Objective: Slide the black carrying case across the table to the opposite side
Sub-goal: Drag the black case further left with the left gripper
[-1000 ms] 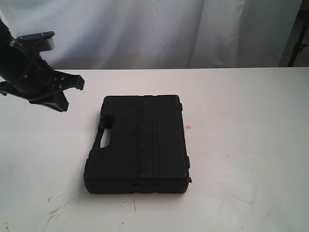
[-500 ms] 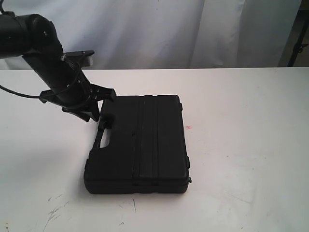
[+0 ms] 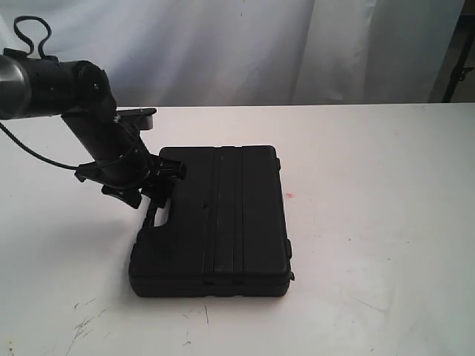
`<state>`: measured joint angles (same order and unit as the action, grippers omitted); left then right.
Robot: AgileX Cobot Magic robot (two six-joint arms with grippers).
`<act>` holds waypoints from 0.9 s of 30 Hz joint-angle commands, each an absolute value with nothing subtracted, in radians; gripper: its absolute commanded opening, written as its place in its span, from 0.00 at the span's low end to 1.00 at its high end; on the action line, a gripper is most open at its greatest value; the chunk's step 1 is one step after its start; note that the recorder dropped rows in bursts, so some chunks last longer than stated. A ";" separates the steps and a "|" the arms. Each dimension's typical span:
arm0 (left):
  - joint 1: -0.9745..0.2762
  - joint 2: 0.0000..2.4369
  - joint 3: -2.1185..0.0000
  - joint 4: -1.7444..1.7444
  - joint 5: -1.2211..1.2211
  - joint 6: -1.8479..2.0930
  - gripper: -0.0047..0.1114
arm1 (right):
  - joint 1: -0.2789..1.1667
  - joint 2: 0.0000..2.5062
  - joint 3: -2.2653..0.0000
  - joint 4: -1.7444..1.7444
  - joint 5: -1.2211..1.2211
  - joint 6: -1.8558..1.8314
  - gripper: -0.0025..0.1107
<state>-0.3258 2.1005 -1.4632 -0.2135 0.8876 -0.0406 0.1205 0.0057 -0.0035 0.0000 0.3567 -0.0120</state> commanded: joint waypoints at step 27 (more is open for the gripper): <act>-0.330 2.175 -1.471 -0.198 0.850 -0.051 0.04 | 0.115 0.000 0.000 -0.010 0.342 -0.010 0.02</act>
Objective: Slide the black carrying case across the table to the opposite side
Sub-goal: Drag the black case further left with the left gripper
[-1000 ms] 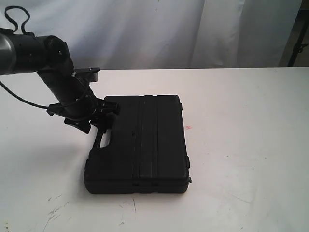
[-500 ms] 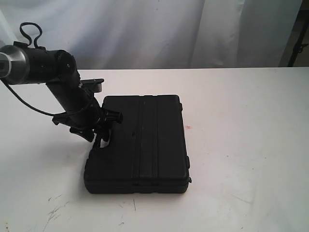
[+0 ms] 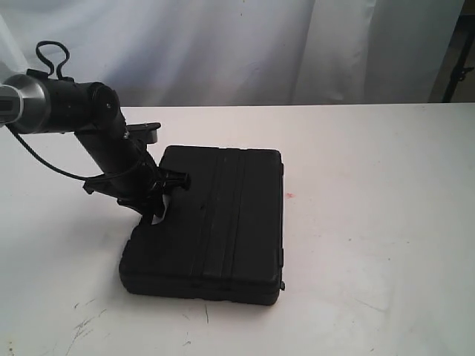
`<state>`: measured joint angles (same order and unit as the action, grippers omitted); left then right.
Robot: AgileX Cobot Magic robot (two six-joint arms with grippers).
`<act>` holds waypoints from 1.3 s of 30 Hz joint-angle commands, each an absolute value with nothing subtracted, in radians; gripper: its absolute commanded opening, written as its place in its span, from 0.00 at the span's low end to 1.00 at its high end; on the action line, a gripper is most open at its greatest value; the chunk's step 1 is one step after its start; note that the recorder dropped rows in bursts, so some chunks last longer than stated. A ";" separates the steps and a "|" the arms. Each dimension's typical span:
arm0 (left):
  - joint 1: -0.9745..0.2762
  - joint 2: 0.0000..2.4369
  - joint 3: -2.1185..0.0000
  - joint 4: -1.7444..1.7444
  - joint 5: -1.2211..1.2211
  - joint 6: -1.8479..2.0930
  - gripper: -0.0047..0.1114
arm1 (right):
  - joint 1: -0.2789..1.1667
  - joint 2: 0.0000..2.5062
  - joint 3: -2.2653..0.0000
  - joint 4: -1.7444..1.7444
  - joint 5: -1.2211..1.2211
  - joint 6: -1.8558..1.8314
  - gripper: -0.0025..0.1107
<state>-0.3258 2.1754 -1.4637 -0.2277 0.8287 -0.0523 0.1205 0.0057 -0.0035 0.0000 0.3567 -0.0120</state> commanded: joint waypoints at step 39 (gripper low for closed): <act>-0.039 2.105 -1.469 0.017 1.028 -0.049 0.04 | 0.115 0.000 0.000 -0.010 0.342 -0.010 0.02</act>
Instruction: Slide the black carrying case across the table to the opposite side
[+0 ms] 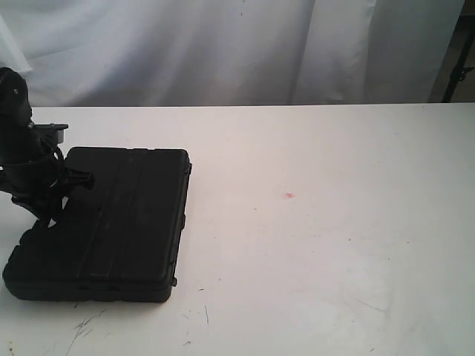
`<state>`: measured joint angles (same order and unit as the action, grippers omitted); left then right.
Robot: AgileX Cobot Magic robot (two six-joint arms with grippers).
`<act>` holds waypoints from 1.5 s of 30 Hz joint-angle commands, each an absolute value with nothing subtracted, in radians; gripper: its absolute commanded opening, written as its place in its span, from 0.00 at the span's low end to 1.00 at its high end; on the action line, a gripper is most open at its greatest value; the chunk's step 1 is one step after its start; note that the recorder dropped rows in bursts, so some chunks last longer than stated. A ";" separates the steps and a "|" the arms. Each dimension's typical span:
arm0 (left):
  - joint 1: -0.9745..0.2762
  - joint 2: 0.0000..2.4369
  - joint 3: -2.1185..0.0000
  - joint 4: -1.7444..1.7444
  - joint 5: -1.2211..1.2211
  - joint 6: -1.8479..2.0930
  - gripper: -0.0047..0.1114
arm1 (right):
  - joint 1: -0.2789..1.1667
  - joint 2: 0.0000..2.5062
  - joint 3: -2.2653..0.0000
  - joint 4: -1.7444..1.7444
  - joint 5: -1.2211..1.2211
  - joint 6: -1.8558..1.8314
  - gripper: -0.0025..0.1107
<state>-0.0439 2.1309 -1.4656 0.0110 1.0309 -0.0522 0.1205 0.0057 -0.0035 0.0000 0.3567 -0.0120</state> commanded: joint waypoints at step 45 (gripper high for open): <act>-0.039 1.532 -1.336 -0.135 0.837 -0.042 0.04 | 0.115 0.000 0.000 -0.010 0.342 -0.010 0.02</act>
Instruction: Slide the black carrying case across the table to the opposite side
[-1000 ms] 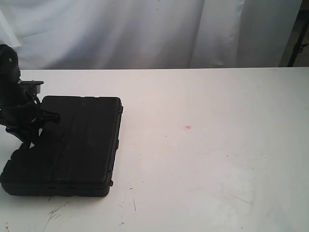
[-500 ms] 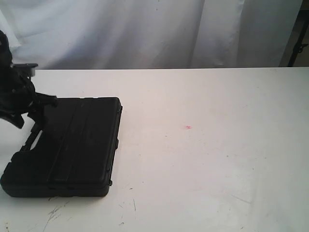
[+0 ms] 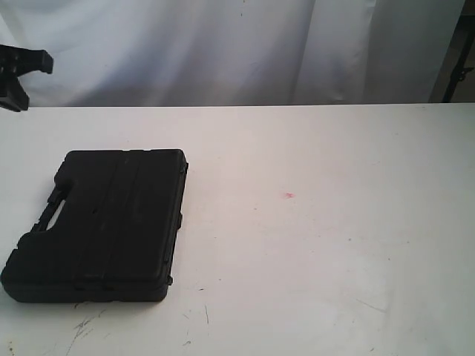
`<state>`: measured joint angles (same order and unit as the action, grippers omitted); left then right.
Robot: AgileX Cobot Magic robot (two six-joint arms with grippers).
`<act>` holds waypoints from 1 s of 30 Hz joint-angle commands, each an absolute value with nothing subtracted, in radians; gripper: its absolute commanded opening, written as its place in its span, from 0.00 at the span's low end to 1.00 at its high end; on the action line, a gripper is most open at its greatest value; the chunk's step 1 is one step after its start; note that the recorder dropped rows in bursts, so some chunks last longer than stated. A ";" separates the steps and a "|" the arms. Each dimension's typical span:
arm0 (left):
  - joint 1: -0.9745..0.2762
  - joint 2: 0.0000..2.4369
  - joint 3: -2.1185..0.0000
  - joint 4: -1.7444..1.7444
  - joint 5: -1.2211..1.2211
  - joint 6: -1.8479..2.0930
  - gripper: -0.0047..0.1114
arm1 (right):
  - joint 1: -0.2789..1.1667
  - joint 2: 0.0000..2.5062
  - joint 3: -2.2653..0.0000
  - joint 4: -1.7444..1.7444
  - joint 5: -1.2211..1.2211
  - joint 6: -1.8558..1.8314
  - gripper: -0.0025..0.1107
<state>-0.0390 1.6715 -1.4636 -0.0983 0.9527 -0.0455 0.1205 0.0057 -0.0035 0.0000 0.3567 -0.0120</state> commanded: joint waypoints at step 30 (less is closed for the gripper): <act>-0.039 0.532 -0.593 -0.158 0.611 0.006 0.04 | 0.115 0.000 0.000 -0.010 0.342 -0.010 0.02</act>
<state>-0.0390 0.5824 -0.5993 -0.2043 0.6243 -0.0327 0.1205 0.0057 -0.0035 0.0000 0.3567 -0.0120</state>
